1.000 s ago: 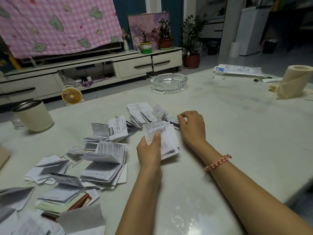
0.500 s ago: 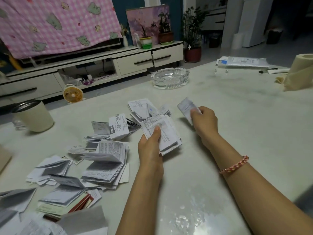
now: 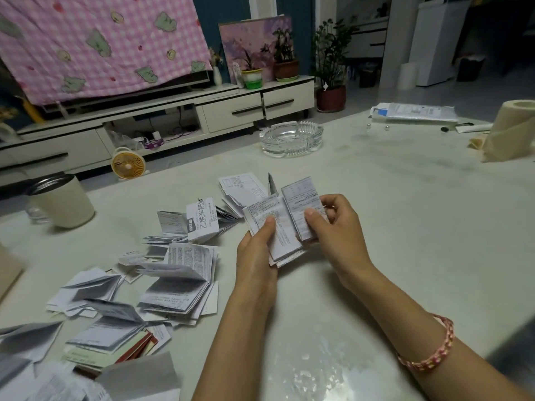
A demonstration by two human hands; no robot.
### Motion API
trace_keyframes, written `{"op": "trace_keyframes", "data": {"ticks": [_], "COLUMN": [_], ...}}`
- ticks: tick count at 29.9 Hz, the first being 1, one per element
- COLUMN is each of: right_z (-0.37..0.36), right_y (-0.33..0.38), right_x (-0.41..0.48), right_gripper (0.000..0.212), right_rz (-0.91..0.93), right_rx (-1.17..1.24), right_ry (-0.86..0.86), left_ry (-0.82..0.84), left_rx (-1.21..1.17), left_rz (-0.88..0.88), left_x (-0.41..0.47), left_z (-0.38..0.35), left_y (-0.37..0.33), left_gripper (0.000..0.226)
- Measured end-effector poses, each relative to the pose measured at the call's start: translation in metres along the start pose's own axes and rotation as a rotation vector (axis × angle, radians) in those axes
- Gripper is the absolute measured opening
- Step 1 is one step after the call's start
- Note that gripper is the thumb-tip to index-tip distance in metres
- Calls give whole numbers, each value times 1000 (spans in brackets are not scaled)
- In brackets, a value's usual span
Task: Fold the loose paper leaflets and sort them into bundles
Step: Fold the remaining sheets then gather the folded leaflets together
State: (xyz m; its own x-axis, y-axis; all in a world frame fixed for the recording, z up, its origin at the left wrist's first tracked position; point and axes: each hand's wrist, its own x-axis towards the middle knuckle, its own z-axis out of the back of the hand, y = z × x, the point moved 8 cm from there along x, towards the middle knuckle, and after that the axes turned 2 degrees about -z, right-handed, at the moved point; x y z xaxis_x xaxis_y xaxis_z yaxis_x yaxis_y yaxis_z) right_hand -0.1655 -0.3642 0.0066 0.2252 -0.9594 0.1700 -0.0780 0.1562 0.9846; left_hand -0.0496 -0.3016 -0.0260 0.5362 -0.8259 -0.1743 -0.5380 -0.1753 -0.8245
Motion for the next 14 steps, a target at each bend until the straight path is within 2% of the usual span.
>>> {"op": "trace_keyframes", "data": {"ticks": [2, 4, 6, 8, 11, 14], "right_z": [-3, -5, -8, -11, -13, -11], "right_y": [-2, -2, -5, -11, -17, -19], "right_x": [0, -1, -2, -2, -3, -3], "right_gripper": [16, 16, 14, 11, 10, 11], "right_rz": [-39, -61, -87, -132, -186, -218], "right_rx": [49, 75, 67, 51, 52, 77], "right_ry": [37, 73, 94, 119, 131, 121], "left_ry": [-7, -78, -177, -207, -169, -182], "left_rx": [14, 116, 341, 558, 784, 829], "left_rz": [-30, -146, -350, -559, -716, -695], "left_x": [0, -2, -9, -19, -22, -18], "left_z": [2, 7, 12, 9, 1, 3], "left_y": [-1, -8, -22, -36, -40, -38], "left_gripper": [25, 25, 47, 63, 45, 32]}}
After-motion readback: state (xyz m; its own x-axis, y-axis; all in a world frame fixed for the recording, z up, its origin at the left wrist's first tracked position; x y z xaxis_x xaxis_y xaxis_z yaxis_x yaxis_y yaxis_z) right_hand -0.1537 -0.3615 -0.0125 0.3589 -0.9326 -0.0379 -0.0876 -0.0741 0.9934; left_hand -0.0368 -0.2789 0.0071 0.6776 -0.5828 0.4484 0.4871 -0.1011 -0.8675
